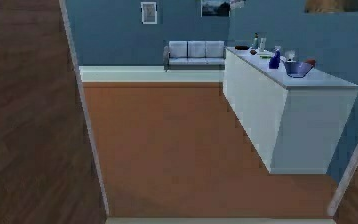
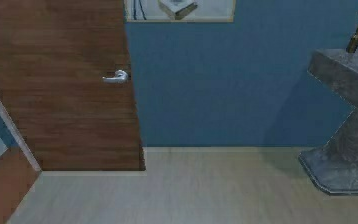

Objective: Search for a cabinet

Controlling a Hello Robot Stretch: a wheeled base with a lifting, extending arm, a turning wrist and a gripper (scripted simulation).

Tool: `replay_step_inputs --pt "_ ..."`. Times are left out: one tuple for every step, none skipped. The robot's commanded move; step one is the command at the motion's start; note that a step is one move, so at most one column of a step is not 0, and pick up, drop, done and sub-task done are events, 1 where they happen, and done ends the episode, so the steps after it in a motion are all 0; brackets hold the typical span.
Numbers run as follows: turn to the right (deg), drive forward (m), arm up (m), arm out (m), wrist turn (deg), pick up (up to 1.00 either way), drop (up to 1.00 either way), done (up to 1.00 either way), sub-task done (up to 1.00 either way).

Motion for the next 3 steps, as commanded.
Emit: replay_step_inputs --pt "0.0 1.00 0.00 0.00 0.0 0.00 0.00 0.00 0.00" --pt "0.0 0.50 0.00 0.00 0.0 0.00 0.00 0.00 0.00" --pt "-45.0 0.00 0.00 0.00 0.0 0.00 0.00 0.00 0.00"
